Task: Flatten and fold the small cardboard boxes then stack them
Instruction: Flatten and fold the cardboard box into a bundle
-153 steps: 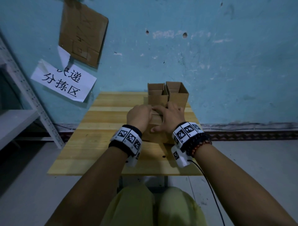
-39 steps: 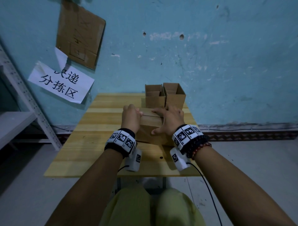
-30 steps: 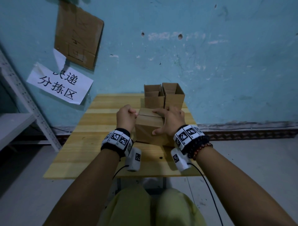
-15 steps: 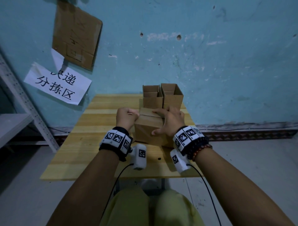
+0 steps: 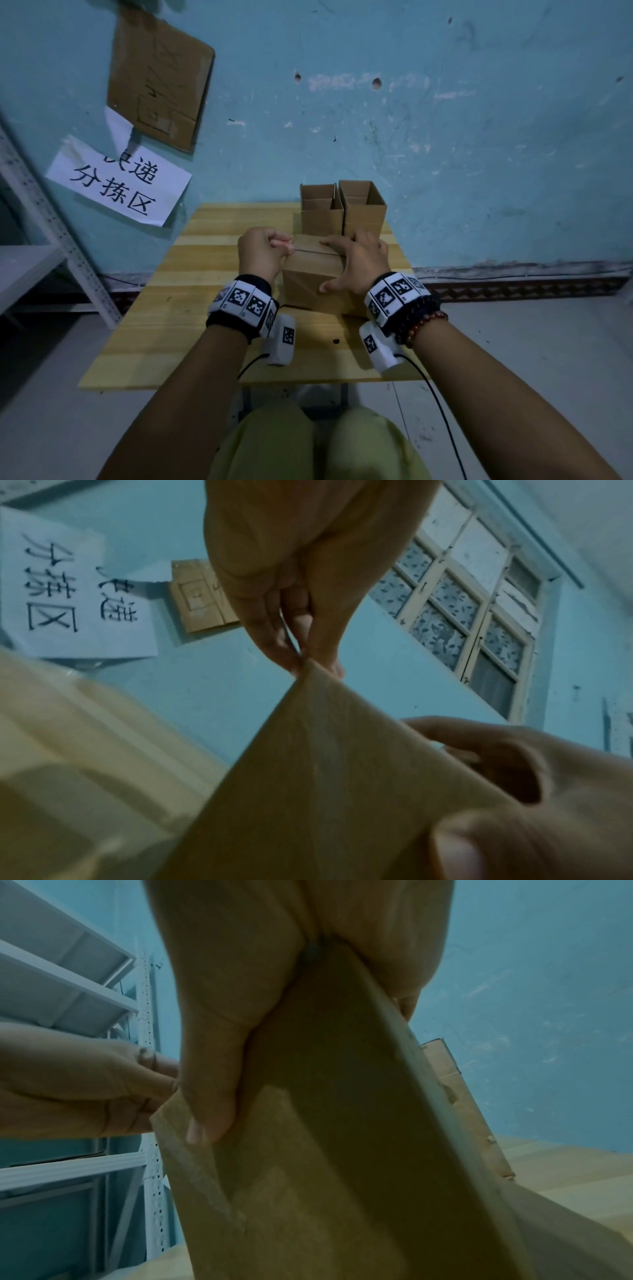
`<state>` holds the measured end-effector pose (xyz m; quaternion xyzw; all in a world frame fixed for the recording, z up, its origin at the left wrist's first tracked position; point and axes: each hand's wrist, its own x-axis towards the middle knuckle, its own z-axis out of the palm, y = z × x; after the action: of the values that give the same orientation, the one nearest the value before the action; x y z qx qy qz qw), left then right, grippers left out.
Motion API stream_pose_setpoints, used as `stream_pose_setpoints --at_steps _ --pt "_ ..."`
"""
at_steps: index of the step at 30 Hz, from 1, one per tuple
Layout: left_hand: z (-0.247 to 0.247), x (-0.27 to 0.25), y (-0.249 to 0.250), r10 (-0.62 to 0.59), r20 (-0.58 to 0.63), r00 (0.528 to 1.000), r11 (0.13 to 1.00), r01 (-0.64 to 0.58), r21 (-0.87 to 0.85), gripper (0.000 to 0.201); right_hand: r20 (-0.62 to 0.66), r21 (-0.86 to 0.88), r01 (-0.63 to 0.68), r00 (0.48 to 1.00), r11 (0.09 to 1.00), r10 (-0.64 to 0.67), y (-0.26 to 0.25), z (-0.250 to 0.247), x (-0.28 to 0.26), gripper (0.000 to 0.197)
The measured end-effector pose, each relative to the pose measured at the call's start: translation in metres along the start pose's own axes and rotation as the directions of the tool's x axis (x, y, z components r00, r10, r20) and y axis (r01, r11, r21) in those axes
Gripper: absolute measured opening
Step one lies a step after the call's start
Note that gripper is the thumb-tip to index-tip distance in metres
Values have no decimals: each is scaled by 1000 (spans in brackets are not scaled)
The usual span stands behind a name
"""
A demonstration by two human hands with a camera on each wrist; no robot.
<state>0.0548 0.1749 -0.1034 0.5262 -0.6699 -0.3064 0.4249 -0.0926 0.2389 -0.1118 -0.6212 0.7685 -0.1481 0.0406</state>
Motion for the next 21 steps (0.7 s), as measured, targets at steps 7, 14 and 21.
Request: stream_pose_setpoints --at_steps 7,14,21 --pt "-13 10 -4 -4 241 970 998 18 -56 31 -7 21 -10 1000 1000 10 1 -2 1 86" --pt "-5 11 -10 -17 251 968 997 36 -70 33 -14 7 -22 1000 1000 22 0 0 2 86" --pt "4 9 -13 6 143 990 1000 -4 -12 28 -16 14 -26 1000 1000 26 -1 0 2 86"
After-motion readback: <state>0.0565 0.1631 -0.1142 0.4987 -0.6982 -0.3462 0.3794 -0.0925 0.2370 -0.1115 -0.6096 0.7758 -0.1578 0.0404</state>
